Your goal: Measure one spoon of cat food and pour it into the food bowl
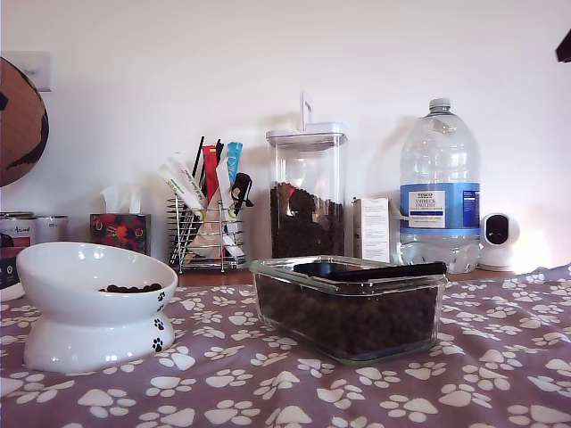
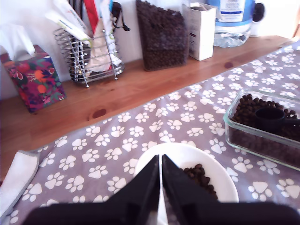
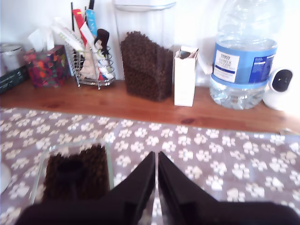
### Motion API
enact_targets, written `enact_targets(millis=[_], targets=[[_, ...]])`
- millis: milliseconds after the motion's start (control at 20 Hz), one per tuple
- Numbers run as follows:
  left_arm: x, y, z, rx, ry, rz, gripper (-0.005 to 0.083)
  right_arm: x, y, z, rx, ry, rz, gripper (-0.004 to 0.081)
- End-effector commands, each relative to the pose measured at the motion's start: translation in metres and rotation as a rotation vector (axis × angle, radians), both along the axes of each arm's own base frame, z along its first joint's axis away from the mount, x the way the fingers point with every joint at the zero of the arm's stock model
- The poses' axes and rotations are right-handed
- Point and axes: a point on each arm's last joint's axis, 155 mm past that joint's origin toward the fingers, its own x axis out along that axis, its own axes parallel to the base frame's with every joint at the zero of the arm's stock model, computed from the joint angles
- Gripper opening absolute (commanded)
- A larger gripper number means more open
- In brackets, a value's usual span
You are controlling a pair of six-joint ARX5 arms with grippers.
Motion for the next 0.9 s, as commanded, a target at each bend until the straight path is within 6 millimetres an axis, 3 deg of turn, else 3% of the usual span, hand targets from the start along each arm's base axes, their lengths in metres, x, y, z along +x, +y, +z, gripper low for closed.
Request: enact_targets(millis=[0, 200, 550, 850], targets=[[0.0, 0.0, -0.007, 0.004, 0.01, -0.002, -0.002, -0.011, 0.0, -0.008, -0.013, 0.019, 0.023, -0.001], [-0.004, 0.001, -0.018, 0.01, 0.06, 0.0, -0.002, -0.032, -0.006, -0.019, -0.009, 0.062, 0.03, -0.001], [-0.014, 0.002, -0.043, 0.024, 0.17, 0.0, -0.002, -0.049, -0.012, -0.062, -0.072, 0.235, 0.029, -0.001], [-0.02, 0.003, -0.055, 0.031, 0.223, 0.0, -0.002, -0.049, -0.012, -0.062, -0.071, 0.234, 0.029, -0.001]])
